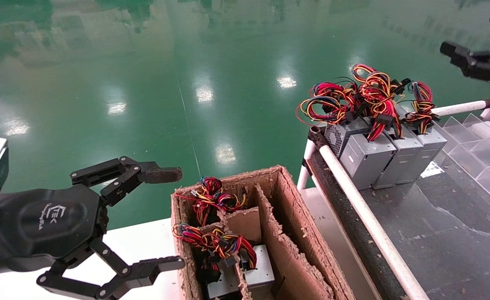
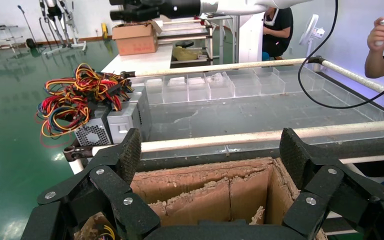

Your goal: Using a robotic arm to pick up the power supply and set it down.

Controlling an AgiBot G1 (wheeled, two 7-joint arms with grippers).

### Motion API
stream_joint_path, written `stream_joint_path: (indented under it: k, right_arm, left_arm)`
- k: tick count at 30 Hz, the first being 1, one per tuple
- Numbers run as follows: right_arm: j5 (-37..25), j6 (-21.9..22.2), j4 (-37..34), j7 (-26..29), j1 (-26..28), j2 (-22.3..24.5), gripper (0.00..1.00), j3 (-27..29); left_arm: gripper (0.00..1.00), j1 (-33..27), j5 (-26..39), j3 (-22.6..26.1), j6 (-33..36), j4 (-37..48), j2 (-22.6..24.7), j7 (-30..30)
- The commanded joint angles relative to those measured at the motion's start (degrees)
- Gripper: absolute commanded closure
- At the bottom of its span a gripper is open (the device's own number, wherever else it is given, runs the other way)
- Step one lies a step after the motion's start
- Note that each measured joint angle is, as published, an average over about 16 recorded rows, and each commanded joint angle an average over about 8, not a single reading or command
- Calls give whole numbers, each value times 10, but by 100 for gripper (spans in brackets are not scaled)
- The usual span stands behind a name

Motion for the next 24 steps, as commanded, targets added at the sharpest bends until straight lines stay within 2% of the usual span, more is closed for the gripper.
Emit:
stream_joint_path:
  k: [1,6,24]
  right_arm:
    - [0,-13,-11,30,9,1,0,1]
    - [13,-28,16,66,-3,5,0,-1]
    - [97,-48,253,187,-134,30,0,-25]
  left_arm:
    - [0,0,0,0,0,0,0,0]
    - [0,0,0,0,0,0,0,0]
    - [0,0,0,0,0,0,0,0]
